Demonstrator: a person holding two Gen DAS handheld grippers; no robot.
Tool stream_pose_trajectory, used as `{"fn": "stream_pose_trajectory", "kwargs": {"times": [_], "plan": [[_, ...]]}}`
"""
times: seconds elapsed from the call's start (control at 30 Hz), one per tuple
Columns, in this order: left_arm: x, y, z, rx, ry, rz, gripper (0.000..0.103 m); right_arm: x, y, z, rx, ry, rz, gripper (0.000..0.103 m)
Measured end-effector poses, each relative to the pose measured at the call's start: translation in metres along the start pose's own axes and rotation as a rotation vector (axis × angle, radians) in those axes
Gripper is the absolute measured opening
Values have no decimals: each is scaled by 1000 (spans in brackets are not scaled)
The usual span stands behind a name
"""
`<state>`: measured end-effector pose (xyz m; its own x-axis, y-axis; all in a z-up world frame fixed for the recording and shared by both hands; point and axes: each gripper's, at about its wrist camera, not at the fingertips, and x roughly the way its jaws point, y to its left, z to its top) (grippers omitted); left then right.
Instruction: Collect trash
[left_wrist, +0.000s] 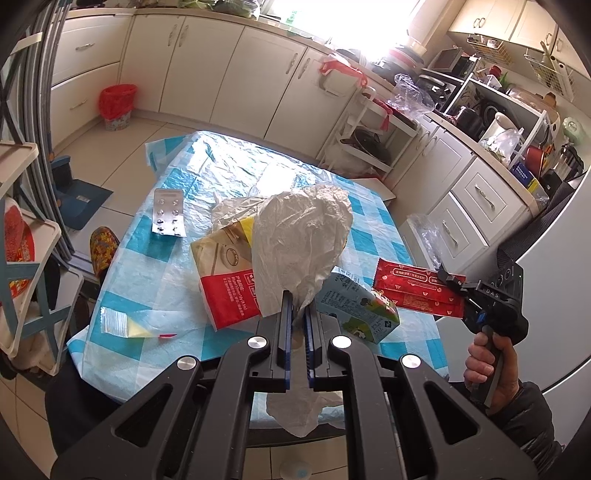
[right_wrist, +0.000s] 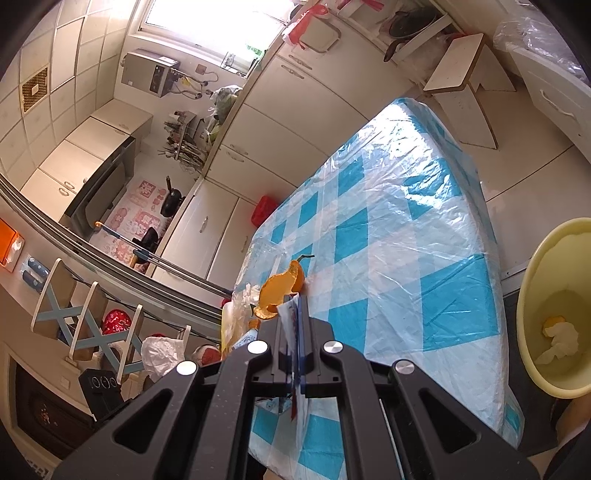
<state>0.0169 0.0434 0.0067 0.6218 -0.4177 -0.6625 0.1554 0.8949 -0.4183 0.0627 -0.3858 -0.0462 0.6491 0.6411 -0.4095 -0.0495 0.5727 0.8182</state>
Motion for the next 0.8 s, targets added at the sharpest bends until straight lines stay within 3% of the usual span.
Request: {"fn": "stream_pose_trajectory", "kwargs": {"times": [0.8], "plan": [[-1,-9,-3,8,5,-6,6,-13,-2,-1,7,-20,13,3]]}}
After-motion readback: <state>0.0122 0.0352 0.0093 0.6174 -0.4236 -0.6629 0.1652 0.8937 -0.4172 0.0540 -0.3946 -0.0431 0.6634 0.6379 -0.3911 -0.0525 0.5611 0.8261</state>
